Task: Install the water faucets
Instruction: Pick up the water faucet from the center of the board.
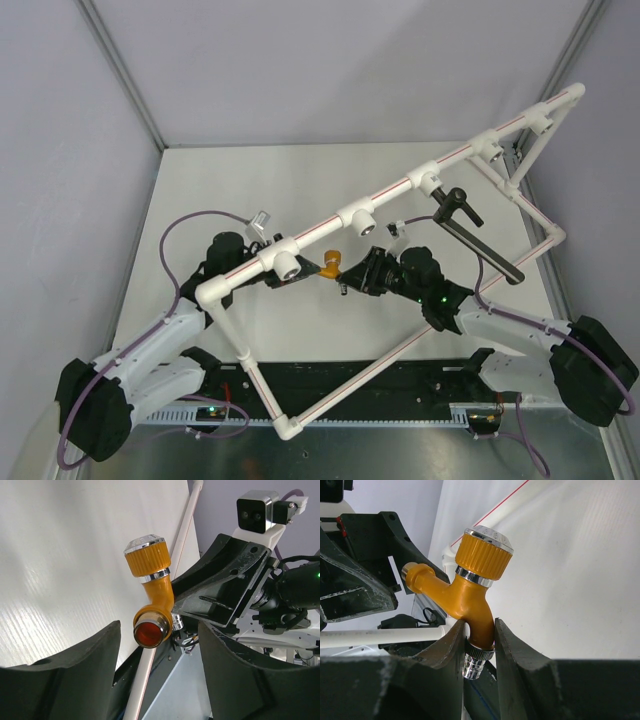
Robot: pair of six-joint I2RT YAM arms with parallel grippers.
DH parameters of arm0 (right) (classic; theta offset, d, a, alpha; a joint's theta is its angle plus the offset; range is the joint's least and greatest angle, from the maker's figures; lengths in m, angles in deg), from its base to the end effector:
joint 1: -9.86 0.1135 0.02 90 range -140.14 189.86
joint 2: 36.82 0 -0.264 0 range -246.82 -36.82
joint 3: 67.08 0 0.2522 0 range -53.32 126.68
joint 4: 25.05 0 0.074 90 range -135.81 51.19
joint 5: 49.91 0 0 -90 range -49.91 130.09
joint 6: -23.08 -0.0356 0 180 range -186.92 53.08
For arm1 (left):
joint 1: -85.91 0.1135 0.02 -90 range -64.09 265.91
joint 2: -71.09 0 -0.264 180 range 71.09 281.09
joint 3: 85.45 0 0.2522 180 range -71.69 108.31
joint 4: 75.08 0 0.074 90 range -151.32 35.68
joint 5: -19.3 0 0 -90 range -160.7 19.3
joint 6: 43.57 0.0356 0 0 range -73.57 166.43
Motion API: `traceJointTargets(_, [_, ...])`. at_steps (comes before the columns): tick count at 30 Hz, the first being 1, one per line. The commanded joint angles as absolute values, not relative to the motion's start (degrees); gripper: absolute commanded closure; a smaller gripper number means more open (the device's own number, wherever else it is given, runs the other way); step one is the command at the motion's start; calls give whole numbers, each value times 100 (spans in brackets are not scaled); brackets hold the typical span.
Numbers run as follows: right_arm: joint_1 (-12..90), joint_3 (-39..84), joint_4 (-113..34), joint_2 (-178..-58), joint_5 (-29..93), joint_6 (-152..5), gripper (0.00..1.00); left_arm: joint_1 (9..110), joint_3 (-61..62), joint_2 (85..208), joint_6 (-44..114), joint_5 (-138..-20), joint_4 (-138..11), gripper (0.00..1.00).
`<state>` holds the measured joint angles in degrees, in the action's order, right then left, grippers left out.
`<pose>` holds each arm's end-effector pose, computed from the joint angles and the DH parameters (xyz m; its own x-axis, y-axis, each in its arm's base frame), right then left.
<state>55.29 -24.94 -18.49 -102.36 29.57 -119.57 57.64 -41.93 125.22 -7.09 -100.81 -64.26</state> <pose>0.1683 0.1801 0.2221 -0.7776 0.3243 -0.5386 -0.3377 0.5071 0.7929 0.1772 -0.1155 0.2427 -0.8515 -0.3319 -0.4061 0.2294 0.4606 -0.8574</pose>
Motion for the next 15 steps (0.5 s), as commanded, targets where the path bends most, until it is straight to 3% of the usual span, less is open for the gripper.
traceJointTargets(1, [5562, -2475, -1764, -9989, 3011, -11834, 100, 5678, -4042, 12542, -624, -10082, -6615, 32])
traceJointTargets(4, [5565, -2475, -1745, -9996, 2975, -11827, 100, 5679, -4036, 12553, -642, -10070, -6615, 35])
traceJointTargets(15, [5585, -2475, -1643, -10097, 2962, -11880, 100, 5673, -4004, 12587, -653, -10102, -6615, 60])
